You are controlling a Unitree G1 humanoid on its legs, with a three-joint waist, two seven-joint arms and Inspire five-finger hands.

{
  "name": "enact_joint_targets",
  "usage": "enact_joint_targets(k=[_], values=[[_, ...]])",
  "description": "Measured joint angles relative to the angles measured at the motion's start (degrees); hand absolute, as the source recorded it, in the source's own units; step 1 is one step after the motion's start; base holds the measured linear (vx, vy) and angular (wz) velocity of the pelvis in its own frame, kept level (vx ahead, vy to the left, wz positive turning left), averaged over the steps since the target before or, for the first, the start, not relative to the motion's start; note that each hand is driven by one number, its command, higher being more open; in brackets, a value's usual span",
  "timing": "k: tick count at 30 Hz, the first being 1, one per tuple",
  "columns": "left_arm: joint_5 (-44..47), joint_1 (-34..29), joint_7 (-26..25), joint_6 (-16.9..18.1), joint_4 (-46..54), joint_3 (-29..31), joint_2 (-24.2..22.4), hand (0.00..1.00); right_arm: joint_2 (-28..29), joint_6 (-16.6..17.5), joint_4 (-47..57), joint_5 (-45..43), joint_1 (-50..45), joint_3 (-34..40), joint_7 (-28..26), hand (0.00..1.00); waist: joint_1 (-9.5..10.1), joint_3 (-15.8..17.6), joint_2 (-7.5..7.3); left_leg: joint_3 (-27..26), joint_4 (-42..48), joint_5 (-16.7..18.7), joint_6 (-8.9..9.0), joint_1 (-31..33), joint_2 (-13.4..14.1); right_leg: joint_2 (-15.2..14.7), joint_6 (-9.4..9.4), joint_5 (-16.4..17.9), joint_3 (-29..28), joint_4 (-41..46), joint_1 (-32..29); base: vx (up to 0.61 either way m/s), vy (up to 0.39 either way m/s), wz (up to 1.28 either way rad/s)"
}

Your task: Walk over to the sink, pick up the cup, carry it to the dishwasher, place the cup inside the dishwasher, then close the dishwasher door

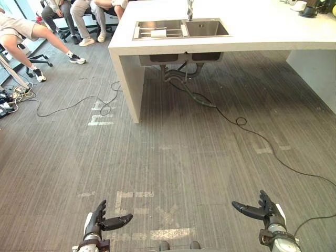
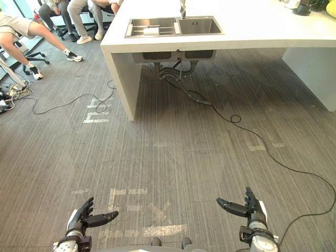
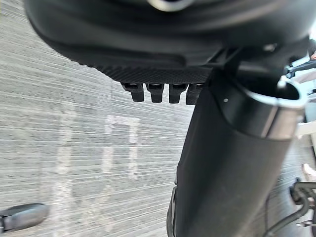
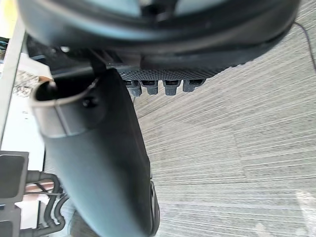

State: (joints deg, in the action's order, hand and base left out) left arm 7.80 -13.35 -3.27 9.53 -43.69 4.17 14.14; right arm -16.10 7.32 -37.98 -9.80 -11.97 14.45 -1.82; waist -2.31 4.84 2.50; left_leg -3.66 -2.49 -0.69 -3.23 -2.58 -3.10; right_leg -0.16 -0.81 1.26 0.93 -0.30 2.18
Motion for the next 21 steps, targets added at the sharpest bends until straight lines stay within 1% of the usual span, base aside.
enact_joint_targets(k=[3, 8, 14, 21], values=[[0.01, 0.08, -0.03, -0.32, -1.57, 0.01, -0.72, 1.00, 0.03, -0.07, -0.20, -0.06, 0.02, 0.00, 0.17, 1.00, -0.01, -0.04, -0.01, -0.09, -0.21, -0.03, 0.02, -0.37, -0.01, -0.01, -0.03, -0.02, -0.09, 0.00, 0.25, 0.00, 0.000, 0.00], [0.02, 0.09, -0.09, -0.42, -2.05, 0.02, -1.91, 1.00, 0.24, -0.11, -4.33, -0.18, 0.63, 0.34, 0.39, 1.00, 0.15, -0.21, -0.03, -0.09, -0.86, -0.29, 0.18, -1.09, -0.02, 0.01, -0.03, -0.02, -0.05, -0.09, 0.70, 0.00, 0.000, 0.00], [0.02, 1.21, -0.18, -0.45, -4.06, 0.01, -2.08, 1.00, 0.38, -0.32, -6.97, -0.30, 0.66, 1.02, 0.76, 1.00, 0.06, -0.22, -0.03, 0.00, -1.68, -0.67, 0.21, -1.43, -0.02, 0.07, -0.04, -0.02, -0.05, -0.10, 0.67, 0.00, 0.000, 0.00], [0.01, 1.30, -0.20, -0.45, -4.15, 0.00, -2.60, 1.00, 0.49, -0.34, -8.68, -0.34, 1.46, 1.05, 1.03, 1.00, 0.05, -0.26, -0.10, 0.02, -2.44, -1.03, 0.24, -1.67, -0.07, 0.08, -0.05, -0.03, -0.06, -0.49, 0.71, 0.00, 0.000, 0.00]])
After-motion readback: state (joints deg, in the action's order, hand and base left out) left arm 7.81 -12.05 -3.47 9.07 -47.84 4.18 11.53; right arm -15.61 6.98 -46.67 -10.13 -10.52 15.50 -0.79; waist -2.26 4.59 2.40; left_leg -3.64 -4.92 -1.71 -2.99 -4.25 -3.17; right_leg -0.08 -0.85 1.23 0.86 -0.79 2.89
